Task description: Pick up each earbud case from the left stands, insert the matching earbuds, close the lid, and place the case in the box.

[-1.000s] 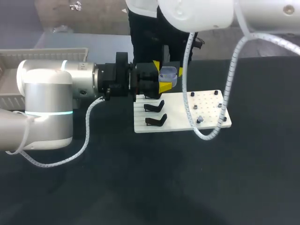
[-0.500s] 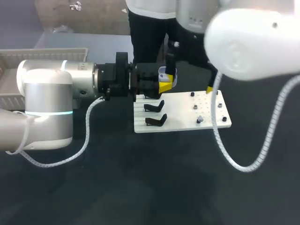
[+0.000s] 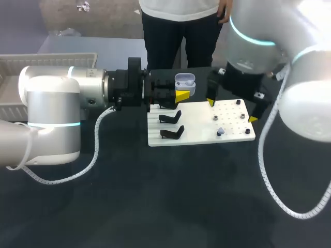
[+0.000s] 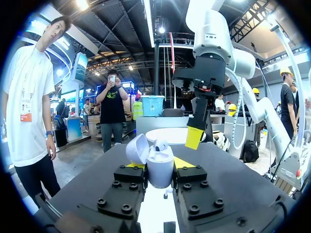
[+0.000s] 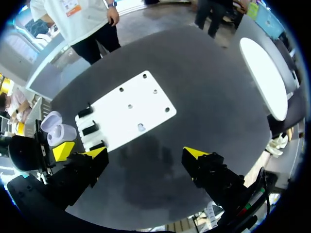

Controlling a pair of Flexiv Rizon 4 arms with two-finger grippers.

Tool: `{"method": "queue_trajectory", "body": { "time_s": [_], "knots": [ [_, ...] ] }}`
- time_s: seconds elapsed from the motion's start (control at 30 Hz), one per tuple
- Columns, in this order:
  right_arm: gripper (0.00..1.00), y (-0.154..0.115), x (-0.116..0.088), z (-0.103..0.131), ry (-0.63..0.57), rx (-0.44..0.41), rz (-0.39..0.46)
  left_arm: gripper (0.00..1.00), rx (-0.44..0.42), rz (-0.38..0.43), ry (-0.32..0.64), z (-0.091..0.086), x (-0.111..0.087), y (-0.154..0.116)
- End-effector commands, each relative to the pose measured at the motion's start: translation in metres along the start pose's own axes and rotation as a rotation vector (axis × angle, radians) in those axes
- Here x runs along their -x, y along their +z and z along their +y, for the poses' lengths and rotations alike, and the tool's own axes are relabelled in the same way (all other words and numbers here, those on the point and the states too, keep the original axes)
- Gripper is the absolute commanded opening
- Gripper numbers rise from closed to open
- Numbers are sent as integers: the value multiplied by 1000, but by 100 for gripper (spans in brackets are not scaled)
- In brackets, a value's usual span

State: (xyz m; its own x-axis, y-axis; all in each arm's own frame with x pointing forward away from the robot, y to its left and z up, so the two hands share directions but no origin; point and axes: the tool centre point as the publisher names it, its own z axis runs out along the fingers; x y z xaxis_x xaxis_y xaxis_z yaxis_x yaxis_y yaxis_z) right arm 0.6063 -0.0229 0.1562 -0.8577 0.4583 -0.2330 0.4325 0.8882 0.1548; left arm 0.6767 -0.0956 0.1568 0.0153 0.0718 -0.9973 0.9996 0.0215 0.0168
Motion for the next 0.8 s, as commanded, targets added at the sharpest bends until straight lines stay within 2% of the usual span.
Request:
{"method": "queue_trajectory", "body": {
  "time_s": [0.03,0.43,0.5,0.63,0.8],
  "knots": [
    [100,3,-3,-4,1,72,-44,0,5,-5,4,-1,-1,0],
    [100,3,-3,-4,1,72,-44,0,5,-5,4,-1,-1,0],
    [100,15,-6,-3,7,78,-6,0,5,-5,4,-1,-1,0],
    [100,35,-7,-5,37,86,1,0,5,-5,4,-1,-1,0],
    [100,58,-7,-5,26,58,2,0,5,-5,4,-1,-1,0]
  ]
}}
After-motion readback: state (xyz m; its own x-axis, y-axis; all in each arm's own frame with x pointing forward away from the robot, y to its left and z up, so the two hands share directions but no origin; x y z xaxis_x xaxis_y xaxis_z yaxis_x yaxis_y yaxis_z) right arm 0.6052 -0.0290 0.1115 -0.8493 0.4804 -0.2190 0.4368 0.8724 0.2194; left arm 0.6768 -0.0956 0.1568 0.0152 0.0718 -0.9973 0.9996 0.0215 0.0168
